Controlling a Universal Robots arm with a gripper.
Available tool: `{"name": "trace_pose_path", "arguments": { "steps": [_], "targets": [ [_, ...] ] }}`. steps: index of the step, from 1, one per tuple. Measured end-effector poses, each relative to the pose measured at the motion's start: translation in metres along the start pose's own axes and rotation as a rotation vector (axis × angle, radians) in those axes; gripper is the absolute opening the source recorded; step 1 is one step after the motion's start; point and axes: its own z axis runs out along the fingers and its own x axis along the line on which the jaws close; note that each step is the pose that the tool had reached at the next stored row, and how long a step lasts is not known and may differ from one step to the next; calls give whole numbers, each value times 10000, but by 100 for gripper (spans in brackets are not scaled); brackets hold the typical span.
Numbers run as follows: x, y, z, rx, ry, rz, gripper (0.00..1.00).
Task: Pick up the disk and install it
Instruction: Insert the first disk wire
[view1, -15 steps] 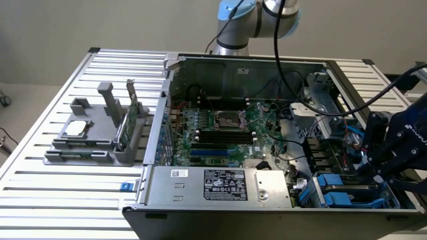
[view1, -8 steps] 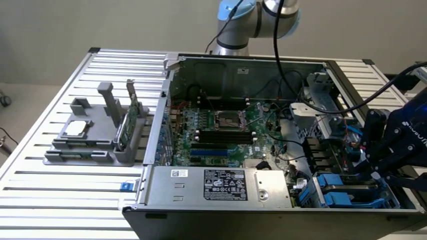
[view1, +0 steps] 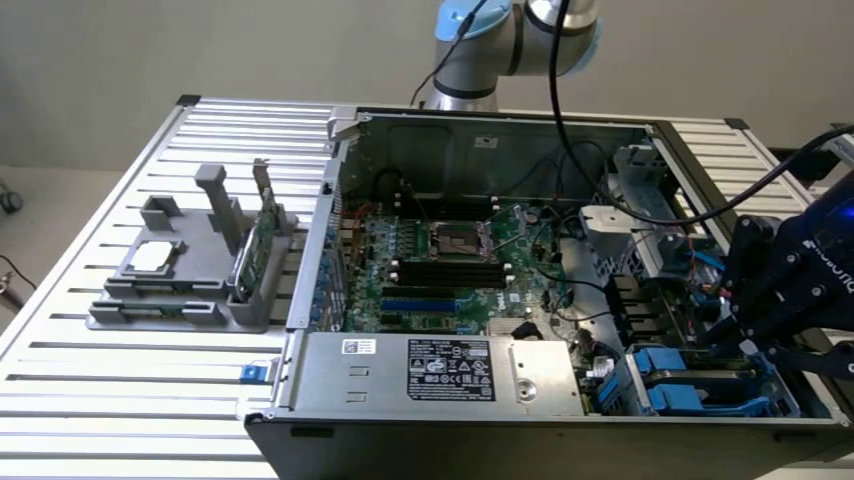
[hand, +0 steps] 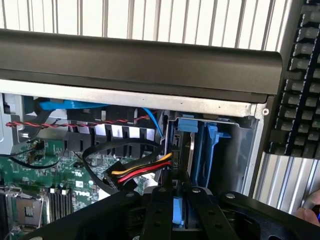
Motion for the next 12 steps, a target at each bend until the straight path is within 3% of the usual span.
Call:
{"name": "trace_pose_path", "arguments": {
  "steps": [3, 12],
  "targets": [
    [12, 1, 7, -5, -24, 136, 17],
    [37, 14, 39, -13, -196, 583, 17]
  ]
}}
